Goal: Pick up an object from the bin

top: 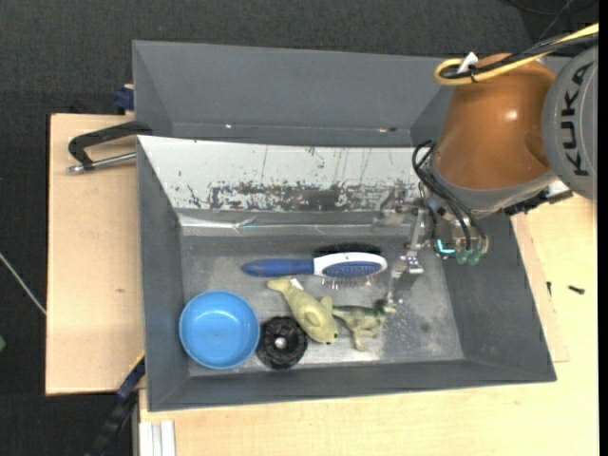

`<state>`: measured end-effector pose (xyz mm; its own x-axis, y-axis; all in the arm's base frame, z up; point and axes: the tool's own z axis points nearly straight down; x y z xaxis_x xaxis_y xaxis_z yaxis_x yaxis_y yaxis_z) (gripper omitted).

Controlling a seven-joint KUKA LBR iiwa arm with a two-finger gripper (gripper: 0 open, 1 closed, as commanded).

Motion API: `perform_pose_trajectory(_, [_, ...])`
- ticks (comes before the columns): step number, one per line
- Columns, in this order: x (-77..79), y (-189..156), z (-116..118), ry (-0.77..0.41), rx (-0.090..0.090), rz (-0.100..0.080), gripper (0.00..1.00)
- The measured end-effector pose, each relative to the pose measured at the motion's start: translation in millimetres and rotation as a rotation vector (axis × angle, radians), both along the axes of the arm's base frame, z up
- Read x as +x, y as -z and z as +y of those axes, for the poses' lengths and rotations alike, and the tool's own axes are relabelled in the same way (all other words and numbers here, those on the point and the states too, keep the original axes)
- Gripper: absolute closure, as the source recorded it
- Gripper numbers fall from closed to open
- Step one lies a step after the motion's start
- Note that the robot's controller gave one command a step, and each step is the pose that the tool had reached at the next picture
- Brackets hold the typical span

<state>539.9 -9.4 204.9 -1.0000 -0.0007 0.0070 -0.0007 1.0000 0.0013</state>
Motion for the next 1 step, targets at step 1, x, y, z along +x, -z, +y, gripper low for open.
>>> perform_pose_trajectory(1, [22.4,108.4,-0.2,0.102,0.0,-0.025,0.0])
